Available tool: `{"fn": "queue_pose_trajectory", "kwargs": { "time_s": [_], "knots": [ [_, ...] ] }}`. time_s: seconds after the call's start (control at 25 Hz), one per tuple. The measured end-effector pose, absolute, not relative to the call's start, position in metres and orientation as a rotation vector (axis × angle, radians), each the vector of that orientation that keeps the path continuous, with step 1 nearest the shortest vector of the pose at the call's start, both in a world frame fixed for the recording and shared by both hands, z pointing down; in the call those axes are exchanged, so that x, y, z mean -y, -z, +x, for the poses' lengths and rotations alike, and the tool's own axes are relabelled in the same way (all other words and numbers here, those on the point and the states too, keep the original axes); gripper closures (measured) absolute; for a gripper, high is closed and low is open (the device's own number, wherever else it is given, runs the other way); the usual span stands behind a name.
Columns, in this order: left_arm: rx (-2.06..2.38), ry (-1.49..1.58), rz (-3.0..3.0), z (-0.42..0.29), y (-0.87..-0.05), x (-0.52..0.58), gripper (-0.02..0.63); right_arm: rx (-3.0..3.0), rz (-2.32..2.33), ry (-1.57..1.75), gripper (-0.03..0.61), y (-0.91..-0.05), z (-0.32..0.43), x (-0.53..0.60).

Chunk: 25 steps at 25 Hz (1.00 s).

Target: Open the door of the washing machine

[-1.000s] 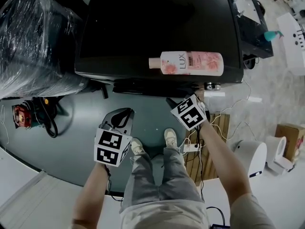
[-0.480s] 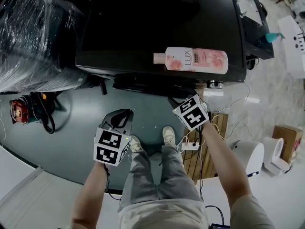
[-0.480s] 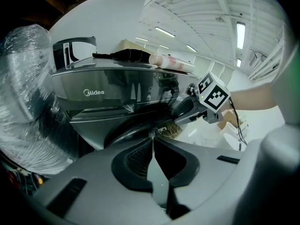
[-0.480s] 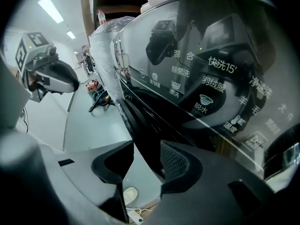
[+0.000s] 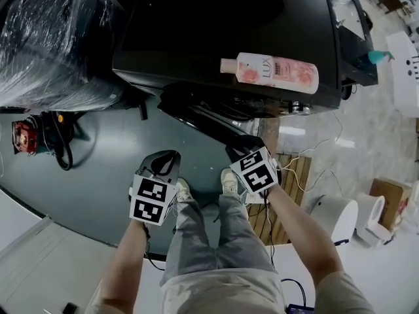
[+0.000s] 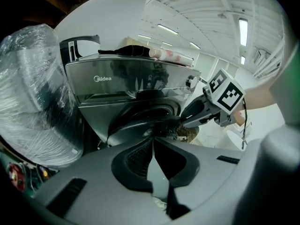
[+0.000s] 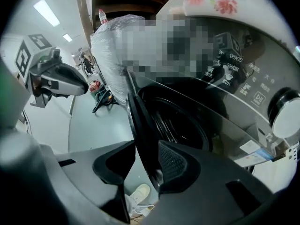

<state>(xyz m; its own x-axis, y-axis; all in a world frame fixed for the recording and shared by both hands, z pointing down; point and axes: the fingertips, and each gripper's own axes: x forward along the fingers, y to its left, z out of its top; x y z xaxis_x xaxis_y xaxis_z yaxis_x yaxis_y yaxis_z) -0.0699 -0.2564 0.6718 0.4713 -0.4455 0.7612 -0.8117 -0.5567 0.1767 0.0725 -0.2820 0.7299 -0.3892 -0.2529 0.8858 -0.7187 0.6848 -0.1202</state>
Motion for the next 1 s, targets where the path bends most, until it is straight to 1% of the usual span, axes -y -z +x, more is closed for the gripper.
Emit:
{"fn": "queue_pose_trajectory", "kwargs": {
  "time_s": [0.12, 0.52, 0.76, 1.0],
  "knots": [
    [1.076, -0.944, 2.188, -0.082, -0.673, 0.24, 0.584, 1.962, 0.797, -0.62, 0.408, -0.729, 0.064, 0.263],
    [1.191, -0.841, 1.959, -0.142, -0.697, 0.162, 0.584, 1.958, 0.853, -0.768, 0.416, -0.736, 0.025, 0.199],
    [1.279, -0.769, 1.826, -0.183, -0.701, 0.113, 0.584, 1.912, 0.94, -0.907, 0.419, -0.738, -0.022, 0.158],
    [1.37, -0.719, 1.714, -0.232, -0.704, 0.064, 0.584, 1.88, 0.994, -1.002, 0.42, -0.745, -0.085, 0.127]
  ]
}}
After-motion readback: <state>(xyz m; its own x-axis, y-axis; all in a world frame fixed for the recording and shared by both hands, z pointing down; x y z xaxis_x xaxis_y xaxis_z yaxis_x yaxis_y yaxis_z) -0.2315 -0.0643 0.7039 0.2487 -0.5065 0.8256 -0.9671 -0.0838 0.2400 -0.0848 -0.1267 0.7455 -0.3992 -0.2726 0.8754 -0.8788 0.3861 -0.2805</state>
